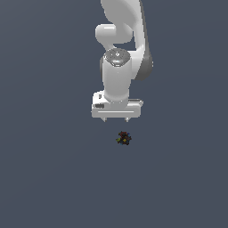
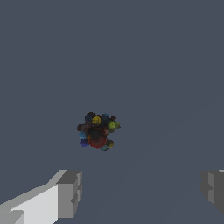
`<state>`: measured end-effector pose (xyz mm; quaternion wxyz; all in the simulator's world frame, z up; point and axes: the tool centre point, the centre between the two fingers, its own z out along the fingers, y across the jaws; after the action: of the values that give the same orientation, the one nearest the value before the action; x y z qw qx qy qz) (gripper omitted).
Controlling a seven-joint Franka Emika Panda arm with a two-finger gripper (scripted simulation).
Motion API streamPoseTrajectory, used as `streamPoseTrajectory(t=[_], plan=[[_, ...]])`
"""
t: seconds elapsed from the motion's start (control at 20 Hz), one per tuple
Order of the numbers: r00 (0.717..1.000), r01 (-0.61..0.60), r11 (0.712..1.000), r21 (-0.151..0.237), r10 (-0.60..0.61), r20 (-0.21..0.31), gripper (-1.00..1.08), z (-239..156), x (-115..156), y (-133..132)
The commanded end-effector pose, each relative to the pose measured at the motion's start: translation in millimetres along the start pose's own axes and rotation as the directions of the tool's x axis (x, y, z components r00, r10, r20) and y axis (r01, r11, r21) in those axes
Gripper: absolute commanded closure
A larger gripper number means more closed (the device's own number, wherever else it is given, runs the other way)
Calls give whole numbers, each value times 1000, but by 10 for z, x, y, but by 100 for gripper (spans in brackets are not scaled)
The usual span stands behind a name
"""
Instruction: Pick up the object and move it to a goal position.
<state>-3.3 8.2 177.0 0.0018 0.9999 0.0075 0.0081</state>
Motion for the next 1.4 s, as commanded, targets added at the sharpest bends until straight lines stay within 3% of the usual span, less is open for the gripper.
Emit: streamPoseTrajectory(t=[0.0,0.45,0.8,1.35], plan=[[1000,0,1000,0,0,0,-92,0,0,0],[999,-4,999,-32,6,49,-92,166,-133,210],[999,3,999,-32,-1,48,-92,169,-131,206],[989,138,990,-28,-136,51,-92,257,-106,148]])
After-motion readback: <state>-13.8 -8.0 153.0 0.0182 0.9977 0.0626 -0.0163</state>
